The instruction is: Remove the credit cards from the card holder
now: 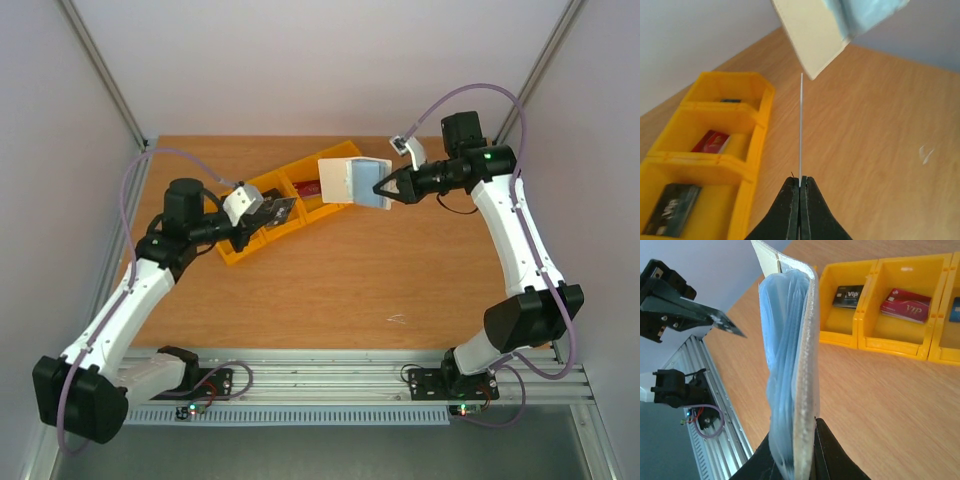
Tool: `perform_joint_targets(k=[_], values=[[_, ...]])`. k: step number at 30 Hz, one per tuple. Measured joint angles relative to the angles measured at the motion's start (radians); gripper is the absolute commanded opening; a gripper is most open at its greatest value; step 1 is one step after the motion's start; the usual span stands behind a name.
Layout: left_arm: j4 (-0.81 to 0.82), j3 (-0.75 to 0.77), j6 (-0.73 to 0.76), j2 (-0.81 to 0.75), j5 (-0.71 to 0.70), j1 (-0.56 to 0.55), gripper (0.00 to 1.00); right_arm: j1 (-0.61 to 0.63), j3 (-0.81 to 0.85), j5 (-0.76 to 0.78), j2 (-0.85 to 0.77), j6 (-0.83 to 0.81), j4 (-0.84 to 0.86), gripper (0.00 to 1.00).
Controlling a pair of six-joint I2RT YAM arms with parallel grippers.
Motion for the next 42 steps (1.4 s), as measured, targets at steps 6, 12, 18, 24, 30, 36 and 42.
perform_joint_targets(k=[6,12,18,24,30,36,42], values=[[-0.227,0.164,0.291,0.143,-0.146,0.000,0.00,0.000,-0.020,0.031,-0.009,0.000,-0.002,0.01],[-0.341,0.282,0.482,0.237,-0.249,0.003,0.00,0.000,-0.037,0.056,-0.032,0.003,0.007,0.01],[-0.365,0.311,0.483,0.248,-0.215,0.005,0.00,0.000,-0.113,0.040,-0.026,0.062,0.008,0.01],[-0.365,0.319,0.414,0.266,-0.148,0.005,0.00,0.021,-0.284,-0.029,0.061,0.164,0.021,0.01],[-0.358,0.323,0.354,0.276,-0.090,0.005,0.00,0.053,-0.369,-0.087,0.257,0.224,0.041,0.01],[-0.358,0.322,0.327,0.275,-0.050,0.005,0.00,0.058,-0.382,-0.055,0.377,0.271,0.060,0.14],[-0.356,0.307,0.309,0.268,-0.014,0.005,0.00,0.058,-0.372,0.076,0.410,0.304,0.029,0.47]])
